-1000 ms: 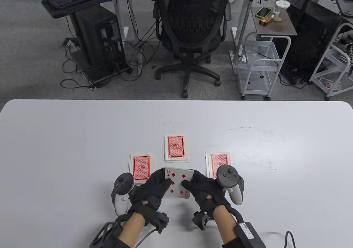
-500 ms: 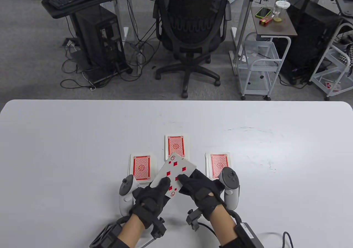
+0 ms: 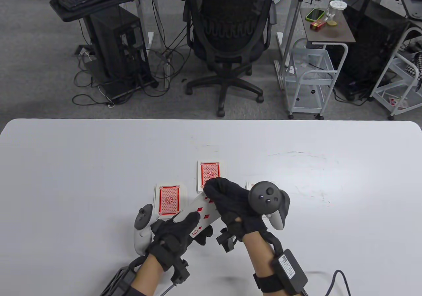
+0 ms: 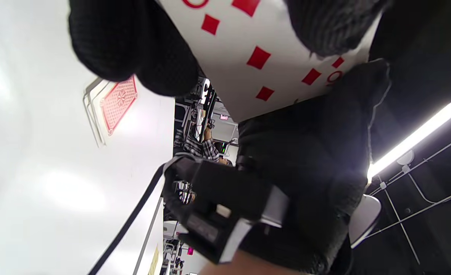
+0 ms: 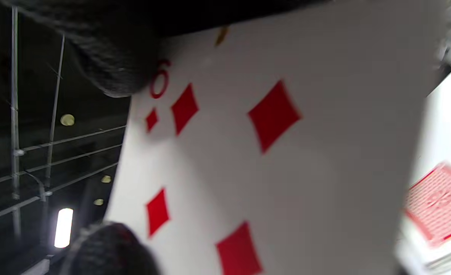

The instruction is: Four-player card dealing with fan arrangement

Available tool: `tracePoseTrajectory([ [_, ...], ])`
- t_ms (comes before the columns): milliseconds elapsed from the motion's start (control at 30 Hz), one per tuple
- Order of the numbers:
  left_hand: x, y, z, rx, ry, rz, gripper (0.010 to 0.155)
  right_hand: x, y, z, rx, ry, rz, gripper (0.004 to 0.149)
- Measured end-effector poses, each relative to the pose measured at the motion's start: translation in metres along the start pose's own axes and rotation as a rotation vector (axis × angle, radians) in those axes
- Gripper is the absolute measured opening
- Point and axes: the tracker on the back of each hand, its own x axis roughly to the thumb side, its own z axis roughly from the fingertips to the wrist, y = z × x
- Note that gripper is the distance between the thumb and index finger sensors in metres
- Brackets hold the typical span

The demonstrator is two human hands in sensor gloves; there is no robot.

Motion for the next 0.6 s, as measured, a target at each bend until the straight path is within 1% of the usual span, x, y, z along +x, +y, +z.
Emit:
tracePoseTrajectory([
  [33,0.001,0.001,-0.001,-0.015,0.004,-0.002,0.057,-0.002,-0.001,0.0,0.033,-0.024,-0.022,0.04],
  [100,0.001,-0.001,-0.002,-0.028,0.0,-0.04,0.053,-0.007,-0.004,0.002,0.001,0.015,0.004,0.041],
  [133,0.001,-0.002,-0.002,-0.035,-0.008,-0.046,0.052,-0.011,-0.005,0.005,-0.03,0.042,0.04,0.044],
  [167,0.001,-0.003,-0.001,-0.038,-0.014,-0.028,0.052,-0.014,-0.005,0.006,-0.054,0.071,0.073,0.051],
  [200,0.001,-0.004,-0.001,-0.032,-0.021,0.002,0.052,-0.017,-0.005,0.006,-0.047,0.081,0.1,0.052],
  [233,0.001,-0.003,0.0,-0.017,-0.022,0.0,0.052,-0.019,-0.005,0.007,-0.06,0.083,0.086,0.046],
  [267,0.0,-0.002,0.001,-0.006,-0.015,-0.018,0.052,-0.019,-0.002,0.006,-0.065,0.042,0.032,0.04],
  [333,0.0,-0.001,0.001,-0.01,-0.015,-0.01,0.054,-0.018,0.0,0.004,-0.052,0.014,-0.034,0.039],
  [367,0.0,-0.001,0.001,0.005,-0.004,0.007,0.056,-0.017,0.0,0.004,-0.032,0.009,-0.032,0.039],
  [433,0.0,0.0,0.002,0.005,-0.004,-0.01,0.054,-0.017,-0.002,0.002,-0.023,-0.051,-0.01,0.04],
  [533,0.0,0.0,0.002,0.015,-0.007,-0.036,0.052,-0.028,-0.003,0.002,0.028,0.017,-0.093,0.042],
  [600,-0.001,0.0,0.003,0.01,-0.019,0.005,0.052,-0.04,-0.002,0.006,0.045,0.119,-0.106,0.052],
])
